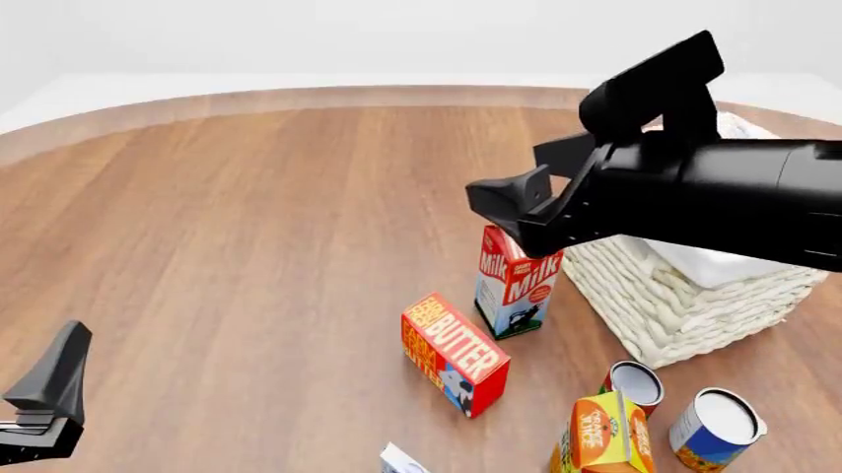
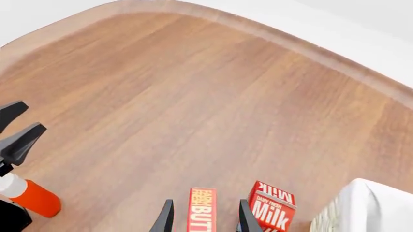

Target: Pick up the cream cheese box and the butter, and put them in the basket.

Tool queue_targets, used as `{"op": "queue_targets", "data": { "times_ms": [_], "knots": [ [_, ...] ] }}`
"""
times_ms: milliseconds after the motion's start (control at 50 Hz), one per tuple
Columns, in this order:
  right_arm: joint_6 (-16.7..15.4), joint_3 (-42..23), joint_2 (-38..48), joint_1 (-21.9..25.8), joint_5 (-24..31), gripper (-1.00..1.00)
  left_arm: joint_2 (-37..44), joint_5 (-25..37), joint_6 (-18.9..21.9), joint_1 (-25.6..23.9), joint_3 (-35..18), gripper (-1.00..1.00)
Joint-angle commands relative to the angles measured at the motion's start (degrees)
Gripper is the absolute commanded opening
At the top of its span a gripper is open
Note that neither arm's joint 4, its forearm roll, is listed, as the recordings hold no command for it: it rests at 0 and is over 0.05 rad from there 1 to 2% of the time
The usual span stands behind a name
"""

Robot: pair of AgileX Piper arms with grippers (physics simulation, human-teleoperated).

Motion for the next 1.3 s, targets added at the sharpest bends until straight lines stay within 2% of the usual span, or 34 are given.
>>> {"op": "queue_targets", "data": {
  "times_ms": [20, 400, 580, 640, 660, 1040, 1100, 1300],
  "knots": [
    [0.61, 2.29, 0.72, 0.08, -1.05, 1.0, 0.0, 0.0, 0.0, 0.0, 0.0, 1.0],
    [1.49, 5.5, 1.91, -0.21, -3.0, 1.0, 0.0, 0.0, 0.0, 0.0, 0.0, 1.0],
    [0.89, 5.82, 3.34, -0.14, -3.4, 1.0, 0.0, 0.0, 0.0, 0.0, 0.0, 1.0],
    [1.24, 7.31, 4.47, -0.36, -4.76, 1.0, 0.0, 0.0, 0.0, 0.0, 0.0, 1.0],
    [1.44, 10.57, 6.33, -0.94, -7.31, 1.0, 0.0, 0.0, 0.0, 0.0, 0.0, 1.0],
    [1.98, 12.25, 6.64, -1.08, -8.14, 1.0, 0.0, 0.0, 0.0, 0.0, 0.0, 1.0],
    [2.27, 11.09, 6.89, -0.65, -6.94, 1.0, 0.0, 0.0, 0.0, 0.0, 0.0, 1.0],
    [2.67, 12.27, 8.54, -0.2, -9.01, 1.0, 0.0, 0.0, 0.0, 0.0, 0.0, 1.0]
  ]
}}
